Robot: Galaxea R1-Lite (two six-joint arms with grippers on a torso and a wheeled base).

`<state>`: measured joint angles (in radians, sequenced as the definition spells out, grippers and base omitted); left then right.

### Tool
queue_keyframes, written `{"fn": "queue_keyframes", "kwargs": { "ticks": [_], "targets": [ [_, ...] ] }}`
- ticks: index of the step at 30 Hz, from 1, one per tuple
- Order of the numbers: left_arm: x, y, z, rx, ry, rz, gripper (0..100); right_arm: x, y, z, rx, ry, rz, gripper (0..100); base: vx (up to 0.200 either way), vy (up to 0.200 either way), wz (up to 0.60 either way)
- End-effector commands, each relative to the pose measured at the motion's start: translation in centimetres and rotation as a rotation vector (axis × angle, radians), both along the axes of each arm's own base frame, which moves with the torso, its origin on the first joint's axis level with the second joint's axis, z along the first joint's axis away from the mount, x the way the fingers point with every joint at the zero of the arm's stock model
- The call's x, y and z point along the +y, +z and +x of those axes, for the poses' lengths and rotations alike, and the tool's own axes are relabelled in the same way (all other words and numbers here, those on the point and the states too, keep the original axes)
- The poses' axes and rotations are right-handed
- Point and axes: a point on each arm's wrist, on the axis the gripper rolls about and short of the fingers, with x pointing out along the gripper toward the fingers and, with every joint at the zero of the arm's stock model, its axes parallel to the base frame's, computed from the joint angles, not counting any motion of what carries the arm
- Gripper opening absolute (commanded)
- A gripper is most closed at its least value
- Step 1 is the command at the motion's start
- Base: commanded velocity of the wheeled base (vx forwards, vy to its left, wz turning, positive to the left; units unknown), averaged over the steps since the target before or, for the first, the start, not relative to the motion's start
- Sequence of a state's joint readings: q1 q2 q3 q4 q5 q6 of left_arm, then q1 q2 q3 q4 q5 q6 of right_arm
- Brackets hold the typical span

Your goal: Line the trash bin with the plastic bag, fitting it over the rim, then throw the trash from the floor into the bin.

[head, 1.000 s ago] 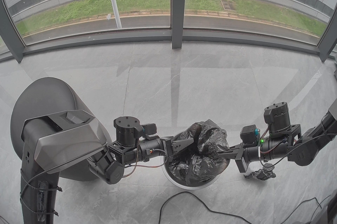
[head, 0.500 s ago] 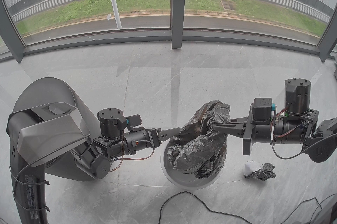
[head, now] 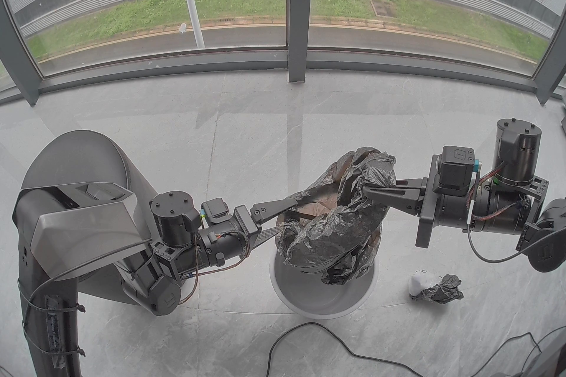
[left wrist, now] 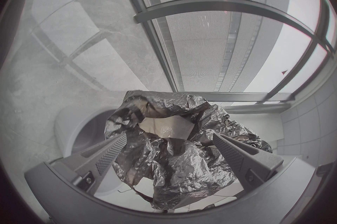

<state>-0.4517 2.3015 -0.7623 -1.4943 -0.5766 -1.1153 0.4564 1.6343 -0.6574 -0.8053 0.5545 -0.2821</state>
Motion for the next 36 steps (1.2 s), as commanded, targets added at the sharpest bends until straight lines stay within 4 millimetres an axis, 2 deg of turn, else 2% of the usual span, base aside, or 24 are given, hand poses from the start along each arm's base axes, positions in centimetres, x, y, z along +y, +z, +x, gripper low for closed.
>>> {"fn": "queue_keyframes", "kwargs": {
  "ticks": [1, 8, 15, 20, 21, 27, 36],
  "targets": [
    [-0.1, -2.0, 0.1, 0.041, -0.007, -0.006, 100, -0.4, 1.0, -0.6, -0.041, -0.005, 0.020, 0, 0.000, 0.000, 0.00],
    [1.1, -2.8, 0.6, 0.007, 0.018, 0.046, 100, -0.8, 1.6, -0.5, -0.072, -0.018, 0.034, 0, 0.000, 0.000, 0.00],
    [1.1, -3.7, -0.6, 0.084, 0.012, 0.064, 100, -0.8, 2.0, -0.5, -0.094, -0.017, 0.045, 0, 0.000, 0.000, 0.00],
    [0.3, -3.4, -1.0, 0.178, 0.014, -0.014, 100, -0.6, 2.3, -0.2, -0.105, -0.018, 0.052, 0, 0.000, 0.000, 0.00],
    [-0.2, -3.3, -1.1, 0.237, 0.047, -0.059, 100, -0.6, 2.8, 0.0, -0.120, -0.022, 0.059, 0, 0.000, 0.000, 0.00],
    [-1.9, -2.8, -0.8, 0.337, 0.133, -0.178, 100, -0.9, 3.3, 0.2, -0.136, -0.035, 0.067, 0, 0.000, 0.000, 0.00],
    [-2.6, -1.1, 0.9, 0.348, 0.193, -0.316, 100, -0.7, 4.3, 0.5, -0.139, -0.042, 0.130, 0, 0.000, 0.000, 0.00]
  ]
}}
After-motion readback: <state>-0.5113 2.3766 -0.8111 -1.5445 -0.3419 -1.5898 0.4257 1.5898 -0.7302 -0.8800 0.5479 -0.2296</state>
